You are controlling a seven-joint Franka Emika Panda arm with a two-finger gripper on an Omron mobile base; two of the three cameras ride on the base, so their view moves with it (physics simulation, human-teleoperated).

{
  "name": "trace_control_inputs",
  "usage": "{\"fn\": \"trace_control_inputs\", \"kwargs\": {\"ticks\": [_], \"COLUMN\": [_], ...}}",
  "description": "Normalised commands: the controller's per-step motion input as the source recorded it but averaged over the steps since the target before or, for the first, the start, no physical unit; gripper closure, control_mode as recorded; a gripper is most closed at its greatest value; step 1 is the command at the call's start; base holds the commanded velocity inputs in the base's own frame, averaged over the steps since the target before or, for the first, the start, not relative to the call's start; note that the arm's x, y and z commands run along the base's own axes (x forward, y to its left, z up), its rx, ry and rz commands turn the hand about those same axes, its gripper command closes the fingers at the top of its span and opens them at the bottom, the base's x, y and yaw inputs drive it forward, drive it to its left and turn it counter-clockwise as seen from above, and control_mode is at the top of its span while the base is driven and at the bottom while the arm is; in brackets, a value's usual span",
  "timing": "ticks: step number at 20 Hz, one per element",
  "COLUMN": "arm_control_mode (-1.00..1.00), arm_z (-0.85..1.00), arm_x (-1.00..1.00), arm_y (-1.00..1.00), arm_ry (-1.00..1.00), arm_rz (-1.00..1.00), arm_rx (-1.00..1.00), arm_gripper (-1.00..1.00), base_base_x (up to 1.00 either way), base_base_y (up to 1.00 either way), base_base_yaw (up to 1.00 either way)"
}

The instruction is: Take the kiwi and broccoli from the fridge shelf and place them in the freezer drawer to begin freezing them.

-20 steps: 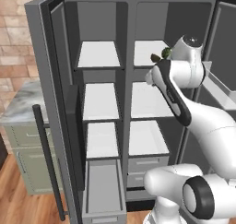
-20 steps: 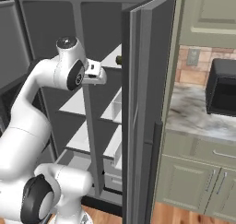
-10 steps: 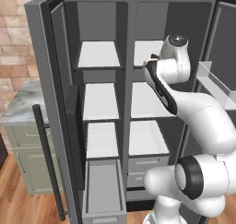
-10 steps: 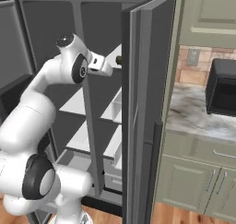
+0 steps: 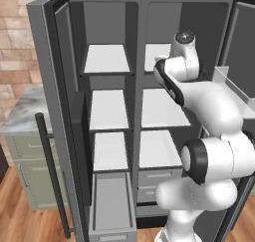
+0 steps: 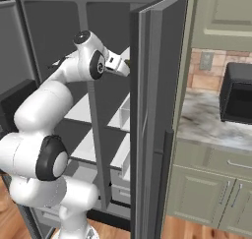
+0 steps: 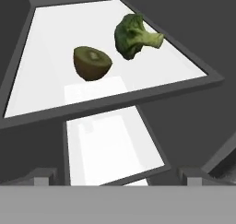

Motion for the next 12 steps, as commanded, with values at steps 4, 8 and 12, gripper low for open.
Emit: {"fn": "trace_control_inputs", "kwargs": {"ticks": [4, 8, 12], "arm_control_mode": [-1.00, -1.00, -1.00], "arm_z": [0.00, 0.00, 0.00], "arm_x": [0.57, 0.54, 0.43], "arm_y": [-0.29, -0.11, 0.00], "arm_ry": [0.00, 0.00, 0.00], "arm_rz": [0.03, 0.02, 0.01], "arm_rx": [0.06, 0.06, 0.04], "arm_gripper": [-1.00, -1.00, -1.00], "base_base_x": [0.00, 0.00, 0.00], "base_base_y": [0.00, 0.00, 0.00], "base_base_yaw": [0.00, 0.00, 0.00]}}
